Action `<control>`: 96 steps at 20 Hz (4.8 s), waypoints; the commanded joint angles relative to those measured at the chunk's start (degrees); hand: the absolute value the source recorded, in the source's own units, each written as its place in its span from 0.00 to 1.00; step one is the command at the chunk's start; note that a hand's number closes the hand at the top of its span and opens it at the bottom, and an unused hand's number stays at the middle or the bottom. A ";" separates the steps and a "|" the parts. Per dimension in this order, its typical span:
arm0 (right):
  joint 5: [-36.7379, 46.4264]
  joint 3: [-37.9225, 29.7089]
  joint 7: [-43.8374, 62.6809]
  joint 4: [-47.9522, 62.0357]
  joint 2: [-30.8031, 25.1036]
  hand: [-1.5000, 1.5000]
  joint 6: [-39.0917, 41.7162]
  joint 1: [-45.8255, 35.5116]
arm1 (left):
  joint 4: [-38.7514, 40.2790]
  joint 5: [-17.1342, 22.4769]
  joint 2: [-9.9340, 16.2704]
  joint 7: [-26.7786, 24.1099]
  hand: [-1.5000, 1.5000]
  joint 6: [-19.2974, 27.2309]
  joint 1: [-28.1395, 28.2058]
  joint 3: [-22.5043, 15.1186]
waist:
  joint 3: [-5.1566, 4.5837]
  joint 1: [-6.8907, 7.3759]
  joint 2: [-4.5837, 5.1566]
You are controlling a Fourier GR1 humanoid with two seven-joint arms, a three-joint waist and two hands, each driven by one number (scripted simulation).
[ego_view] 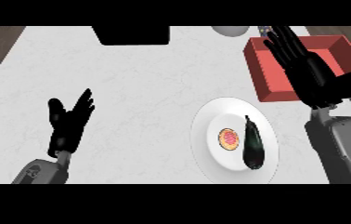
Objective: Pick the cupcake from the plate and place it in the cardboard box
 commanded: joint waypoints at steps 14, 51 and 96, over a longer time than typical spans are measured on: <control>38.54 -1.33 11.80 -26.73 -16.56 0.00 -26.68 27.80 | -12.16 -9.47 10.95 -14.83 0.50 -8.72 -4.79 -1.46 | 1.24 -3.84 0.05; 60.70 35.28 79.87 -25.09 4.09 0.00 15.74 5.57 | -11.23 -12.06 7.43 -15.01 0.50 -14.70 -7.79 -1.41 | 1.27 2.41 1.42; 85.39 23.04 52.35 -6.43 18.60 1.00 18.72 17.09 | -10.46 -20.27 -0.98 -15.15 0.50 -21.90 -5.39 8.22 | 1.48 1.60 1.46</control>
